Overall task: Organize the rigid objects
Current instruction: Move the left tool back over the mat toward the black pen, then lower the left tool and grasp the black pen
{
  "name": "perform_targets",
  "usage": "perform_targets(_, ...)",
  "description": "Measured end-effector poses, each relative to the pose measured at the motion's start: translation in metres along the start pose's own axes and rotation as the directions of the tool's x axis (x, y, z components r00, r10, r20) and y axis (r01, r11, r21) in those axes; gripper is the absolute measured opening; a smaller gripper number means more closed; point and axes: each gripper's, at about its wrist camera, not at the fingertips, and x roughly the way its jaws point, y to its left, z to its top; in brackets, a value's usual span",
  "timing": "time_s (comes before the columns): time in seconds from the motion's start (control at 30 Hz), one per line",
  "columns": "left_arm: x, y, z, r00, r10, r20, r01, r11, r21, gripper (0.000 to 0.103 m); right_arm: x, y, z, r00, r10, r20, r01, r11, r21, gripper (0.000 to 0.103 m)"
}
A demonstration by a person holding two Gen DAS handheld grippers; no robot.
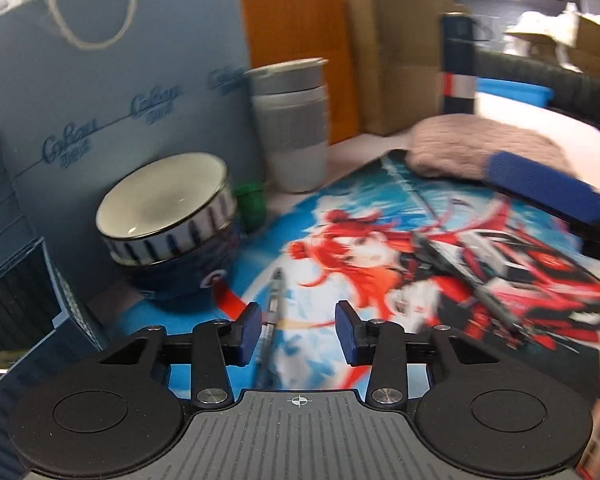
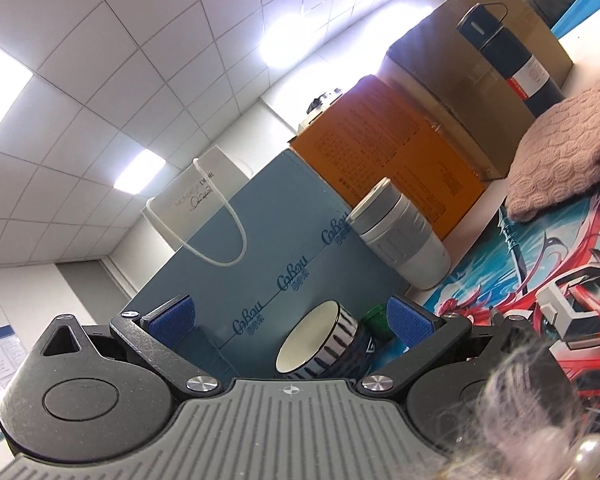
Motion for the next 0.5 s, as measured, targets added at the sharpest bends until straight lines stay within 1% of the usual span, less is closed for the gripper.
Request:
perform_targets(0.07,0.005,0.004,0.003,0.999,0.039,-0.005,-0.039,0.999,-0.023,0.038,0.000,-0.003,0.000,1.000,0.000,-0.004,0.000,1.000,0.014,0.103)
perform_targets(0.17,0.016,0.007,0.005,0.998,0.044,-0.036,-0.047,0.997,-0.067,0.038,-0.001,-0.006,0.000,1.000,-0.010,-0.004,0.010,1.000,0.026,0.103)
perform_targets(0.2,0.021,0.008,0.005,0.998,0.031,-0.049,-0.035,0.996,-0.085,0.038,-0.001,-0.006,0.001,1.000,-0.008,-0.004,0.008,1.000,0.029,0.103)
perform_targets(0.27,0.028,0.014,0.004,0.997,-0.024,-0.073,0.014,0.991,-0.135,0.039,-0.001,-0.006,0.000,1.000,-0.001,-0.005,0.001,1.000,0.030,0.103)
perform_targets(0.3,0.028,0.016,0.003,0.998,-0.029,-0.061,0.020,0.988,-0.152,0.039,-0.001,-0.006,0.000,1.000,0.004,-0.008,-0.003,1.000,0.031,0.103)
perform_targets(0.43,0.029,0.018,0.004,0.996,-0.046,-0.073,0.035,0.988,-0.148,0.039,0.000,-0.007,-0.001,1.000,0.013,-0.023,-0.012,0.999,0.044,0.103)
perform_targets(0.5,0.029,0.021,0.004,0.996,-0.057,-0.073,0.045,0.986,-0.162,0.039,0.000,-0.007,-0.001,1.000,0.013,-0.022,-0.012,0.999,0.045,0.103)
